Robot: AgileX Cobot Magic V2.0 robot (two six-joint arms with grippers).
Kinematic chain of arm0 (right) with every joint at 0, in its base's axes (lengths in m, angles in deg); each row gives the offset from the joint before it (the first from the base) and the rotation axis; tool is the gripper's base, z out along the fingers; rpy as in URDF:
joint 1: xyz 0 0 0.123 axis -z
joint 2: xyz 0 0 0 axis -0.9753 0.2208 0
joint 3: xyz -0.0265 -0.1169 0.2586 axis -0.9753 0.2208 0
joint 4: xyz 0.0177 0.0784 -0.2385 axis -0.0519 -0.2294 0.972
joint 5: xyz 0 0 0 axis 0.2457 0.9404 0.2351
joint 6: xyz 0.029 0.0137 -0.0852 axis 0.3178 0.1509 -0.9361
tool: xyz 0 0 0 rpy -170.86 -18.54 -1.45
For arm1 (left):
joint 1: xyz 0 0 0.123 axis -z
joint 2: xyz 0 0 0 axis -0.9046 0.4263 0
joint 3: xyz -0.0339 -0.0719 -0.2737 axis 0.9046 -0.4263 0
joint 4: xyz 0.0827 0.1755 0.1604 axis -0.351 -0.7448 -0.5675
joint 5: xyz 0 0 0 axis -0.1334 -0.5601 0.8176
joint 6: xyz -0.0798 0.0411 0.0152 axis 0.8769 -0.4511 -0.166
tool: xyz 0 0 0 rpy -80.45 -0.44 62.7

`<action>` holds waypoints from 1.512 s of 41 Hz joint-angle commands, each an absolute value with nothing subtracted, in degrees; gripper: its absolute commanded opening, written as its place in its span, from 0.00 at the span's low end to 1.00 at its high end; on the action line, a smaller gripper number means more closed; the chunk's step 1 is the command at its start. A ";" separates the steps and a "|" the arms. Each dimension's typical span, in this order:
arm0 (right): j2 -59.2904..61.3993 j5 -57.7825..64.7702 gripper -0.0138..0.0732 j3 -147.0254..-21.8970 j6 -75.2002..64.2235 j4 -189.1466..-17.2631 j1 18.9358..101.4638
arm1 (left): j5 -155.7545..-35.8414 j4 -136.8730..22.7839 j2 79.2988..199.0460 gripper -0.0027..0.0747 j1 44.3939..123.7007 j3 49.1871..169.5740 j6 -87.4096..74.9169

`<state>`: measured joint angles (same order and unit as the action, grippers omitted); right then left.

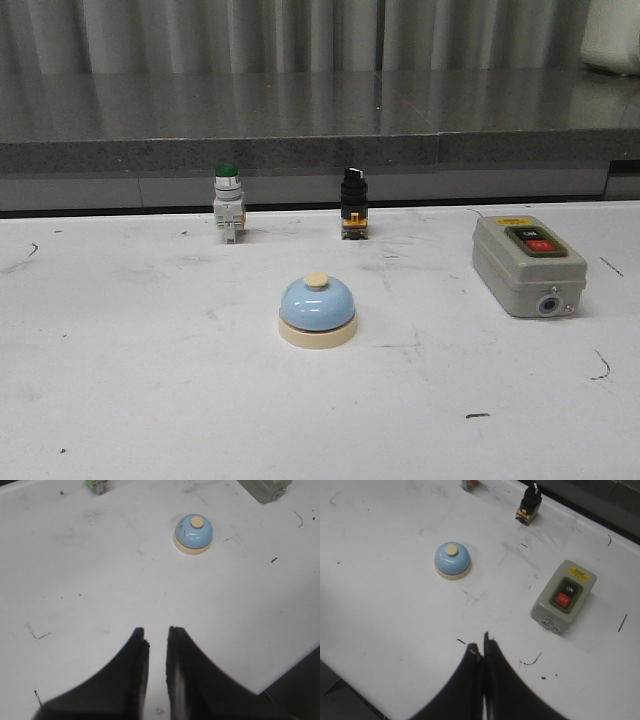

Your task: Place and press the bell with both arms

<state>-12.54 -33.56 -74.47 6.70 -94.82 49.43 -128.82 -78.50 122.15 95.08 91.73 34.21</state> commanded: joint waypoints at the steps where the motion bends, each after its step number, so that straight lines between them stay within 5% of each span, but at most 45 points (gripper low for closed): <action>1: -12.88 -30.08 0.10 -75.91 6.41 -95.35 49.70 | -125.30 -77.87 121.84 0.01 94.90 93.33 34.27; 15: -12.88 -30.08 0.10 -75.91 6.41 -95.35 49.70 | -124.60 -83.84 119.41 0.01 95.14 92.72 33.55; 42: -12.88 -30.08 0.10 -75.91 6.41 -95.35 49.70 | -91.09 -83.22 86.76 0.01 65.36 57.81 33.55; 62: -12.88 -30.13 0.10 -75.91 6.41 -95.35 49.70 | -82.97 -80.12 80.32 0.01 62.61 50.40 33.55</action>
